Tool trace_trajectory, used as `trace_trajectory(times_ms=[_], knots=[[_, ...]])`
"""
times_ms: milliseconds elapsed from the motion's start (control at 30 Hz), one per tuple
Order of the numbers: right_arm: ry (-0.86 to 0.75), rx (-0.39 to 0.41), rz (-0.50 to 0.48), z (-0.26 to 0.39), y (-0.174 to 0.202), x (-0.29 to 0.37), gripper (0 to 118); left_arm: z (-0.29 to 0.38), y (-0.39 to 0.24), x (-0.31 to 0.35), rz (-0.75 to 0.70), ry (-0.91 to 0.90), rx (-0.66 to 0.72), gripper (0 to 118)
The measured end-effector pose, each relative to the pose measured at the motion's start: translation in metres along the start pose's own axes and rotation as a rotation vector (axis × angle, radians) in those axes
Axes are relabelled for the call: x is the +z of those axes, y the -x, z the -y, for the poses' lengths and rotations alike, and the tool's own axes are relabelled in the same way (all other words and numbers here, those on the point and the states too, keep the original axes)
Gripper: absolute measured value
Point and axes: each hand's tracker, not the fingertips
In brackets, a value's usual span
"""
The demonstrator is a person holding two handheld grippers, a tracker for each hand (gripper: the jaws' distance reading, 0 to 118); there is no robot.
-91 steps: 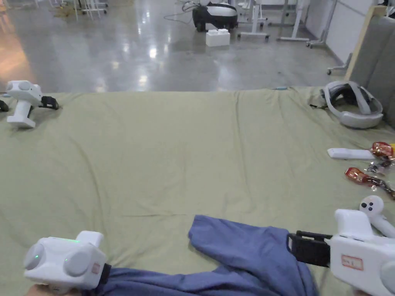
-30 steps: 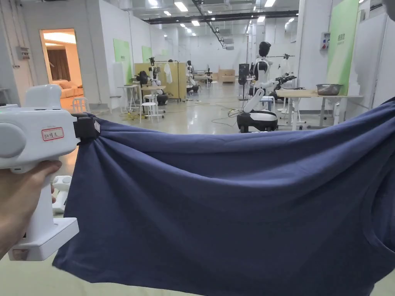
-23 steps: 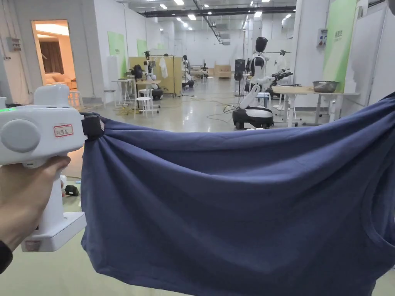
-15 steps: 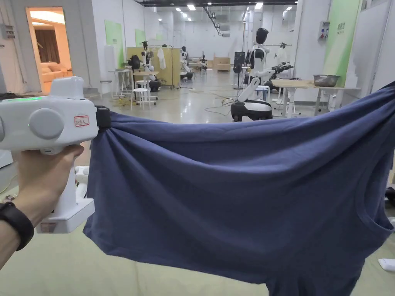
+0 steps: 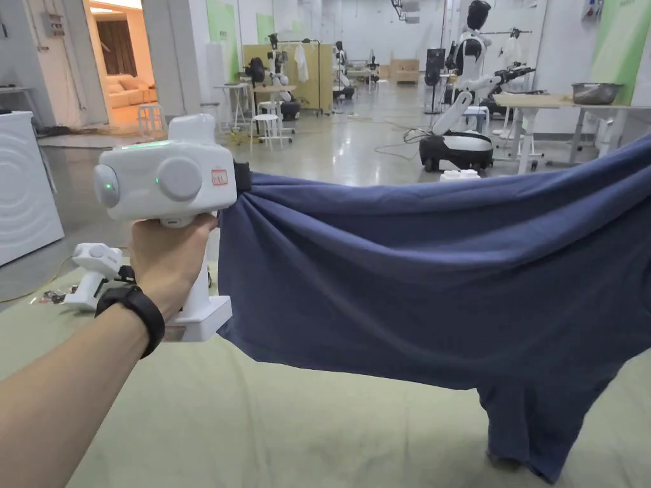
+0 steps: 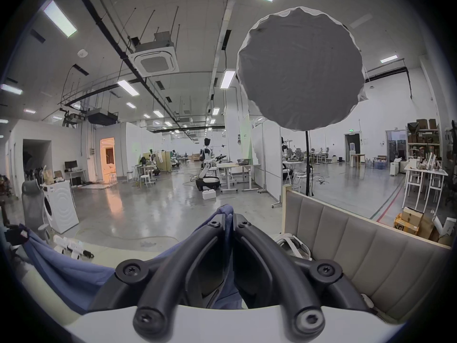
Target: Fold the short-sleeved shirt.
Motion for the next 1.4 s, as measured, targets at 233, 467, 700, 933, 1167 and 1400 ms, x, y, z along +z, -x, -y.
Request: trace_trajectory(times_ms=[233,467,700,933,1167,1400], knots=[[0.191,-0.205,-0.121,0.115,0.003,0.009,6,0.147,0.015,-0.023,0.022,0.252,0.131,11],[0.287,-0.093,-0.147,0.222,-0.038,0.099,6,0.284,0.066,0.053,0.110,0.392,0.200,11],[0.390,-0.148,-0.105,0.300,-0.097,0.261,6,0.344,0.125,0.197,0.139,0.426,0.259,11],[0.575,-0.195,-0.044,0.349,-0.103,0.379,6,0.401,0.134,0.296,0.183,0.549,0.210,11],[0.750,-0.185,0.021,0.407,-0.130,0.404,55,0.442,0.138,0.314,0.124,0.602,0.273,80],[0.696,-0.260,0.093,0.412,-0.165,0.422,106,0.382,0.140,0.376,0.028,0.375,0.198,110]])
